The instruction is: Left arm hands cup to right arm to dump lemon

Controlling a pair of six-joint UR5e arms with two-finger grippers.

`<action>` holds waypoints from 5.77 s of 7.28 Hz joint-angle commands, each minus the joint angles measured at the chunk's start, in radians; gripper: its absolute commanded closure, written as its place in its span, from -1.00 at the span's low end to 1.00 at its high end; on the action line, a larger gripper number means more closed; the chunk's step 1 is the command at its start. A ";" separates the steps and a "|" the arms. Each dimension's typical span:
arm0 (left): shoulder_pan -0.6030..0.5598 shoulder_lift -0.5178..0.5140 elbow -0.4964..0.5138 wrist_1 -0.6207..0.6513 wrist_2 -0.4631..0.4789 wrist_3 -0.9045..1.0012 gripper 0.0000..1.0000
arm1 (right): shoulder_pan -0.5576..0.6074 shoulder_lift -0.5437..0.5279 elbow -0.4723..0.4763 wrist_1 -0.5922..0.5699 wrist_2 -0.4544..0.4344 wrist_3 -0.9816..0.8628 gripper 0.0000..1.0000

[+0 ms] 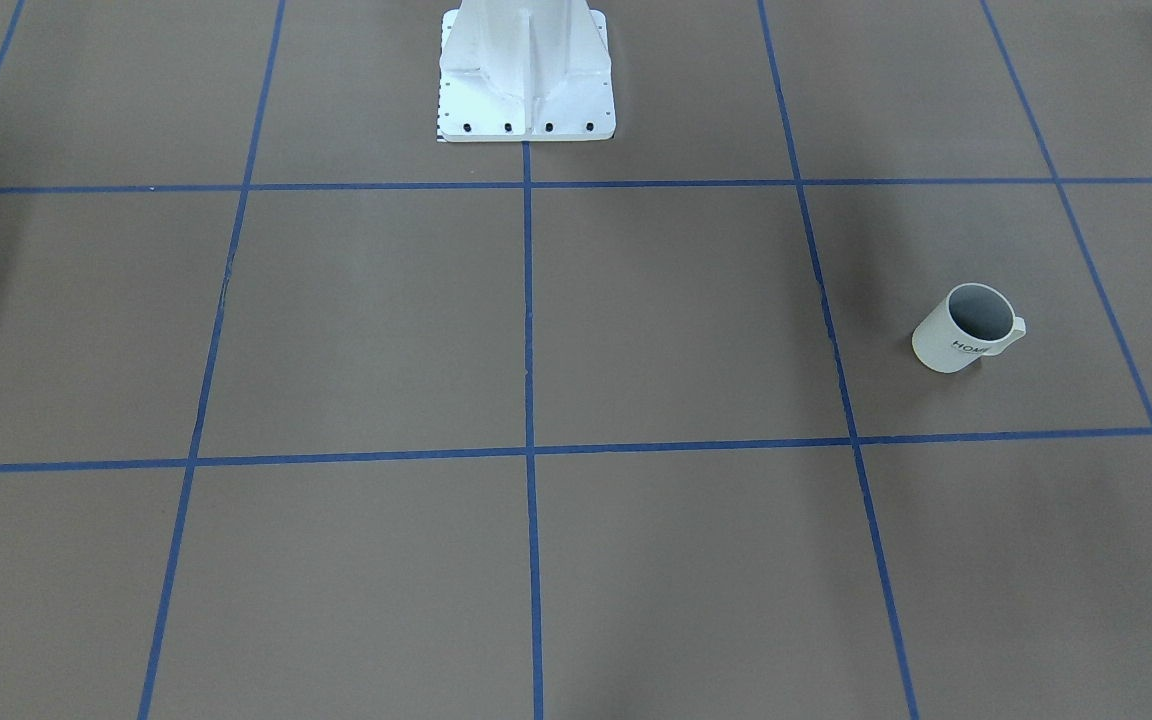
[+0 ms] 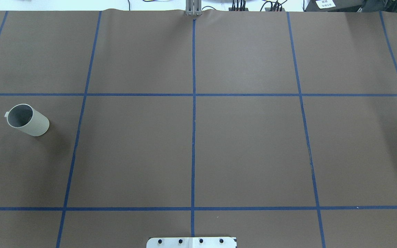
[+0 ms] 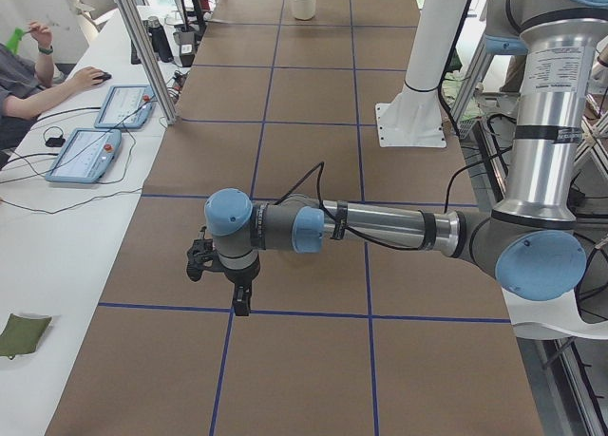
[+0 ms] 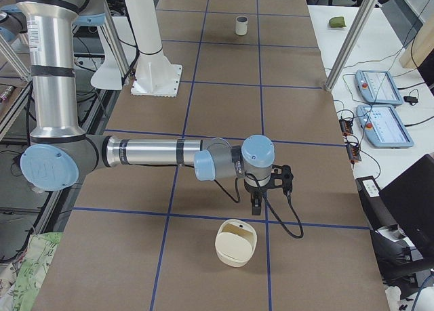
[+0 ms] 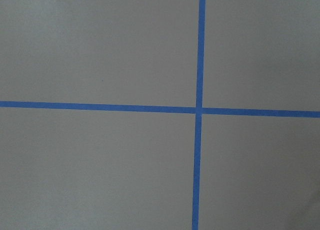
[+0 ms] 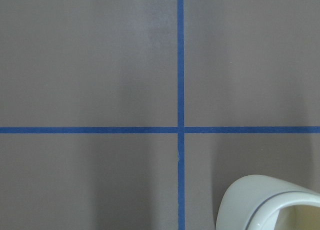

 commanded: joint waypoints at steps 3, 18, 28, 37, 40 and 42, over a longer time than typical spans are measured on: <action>0.002 -0.006 -0.023 0.004 -0.002 -0.011 -1.00 | 0.000 0.009 0.021 0.003 0.003 0.000 -1.00; 0.572 0.115 -0.261 -0.349 0.178 -1.230 -0.97 | -0.072 0.070 0.098 0.100 0.053 0.037 -1.00; 0.604 0.084 -0.180 -0.382 0.178 -1.227 0.48 | -0.074 0.075 0.109 0.101 0.061 0.035 -1.00; 0.489 -0.184 -0.188 -0.145 0.037 -1.241 1.00 | -0.245 0.295 0.135 0.101 -0.006 0.082 -0.97; 0.495 -0.392 -0.054 -0.145 0.035 -1.437 1.00 | -0.492 0.402 0.129 0.391 -0.290 0.304 -0.97; 0.511 -0.515 -0.005 -0.128 0.018 -1.489 1.00 | -0.735 0.396 0.140 0.616 -0.624 0.461 -0.97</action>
